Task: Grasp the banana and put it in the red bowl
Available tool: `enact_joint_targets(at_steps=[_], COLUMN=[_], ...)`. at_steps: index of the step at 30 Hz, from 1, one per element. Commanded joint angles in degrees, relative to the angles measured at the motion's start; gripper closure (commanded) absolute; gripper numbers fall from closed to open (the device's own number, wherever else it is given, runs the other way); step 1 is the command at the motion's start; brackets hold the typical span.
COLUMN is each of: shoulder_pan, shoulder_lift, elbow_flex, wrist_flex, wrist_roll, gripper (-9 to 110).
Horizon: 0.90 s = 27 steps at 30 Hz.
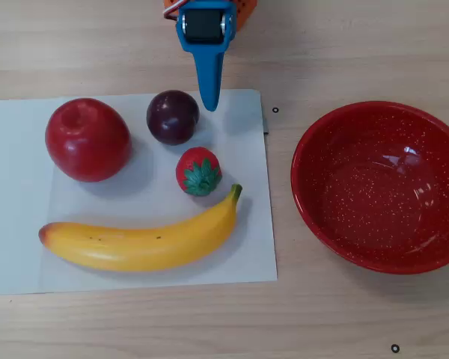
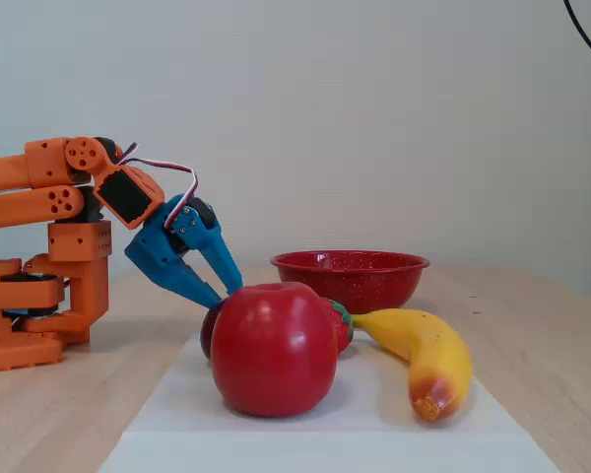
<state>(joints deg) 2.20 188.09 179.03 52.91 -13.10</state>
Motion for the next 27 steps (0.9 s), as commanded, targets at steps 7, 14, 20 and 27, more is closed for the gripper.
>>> enact_joint_targets(at_steps=[7,14,20,27], shoulder_pan=[-1.14,-1.14,-1.14,-1.05], shoulder_lift=[0.53,0.62,0.62,0.09], elbow_flex=[0.88,0.88,0.88,0.26], wrist_flex=[0.00,0.00,0.00,1.23], wrist_roll=[0.09,0.09,0.09,0.53], gripper=[101,101,101,101])
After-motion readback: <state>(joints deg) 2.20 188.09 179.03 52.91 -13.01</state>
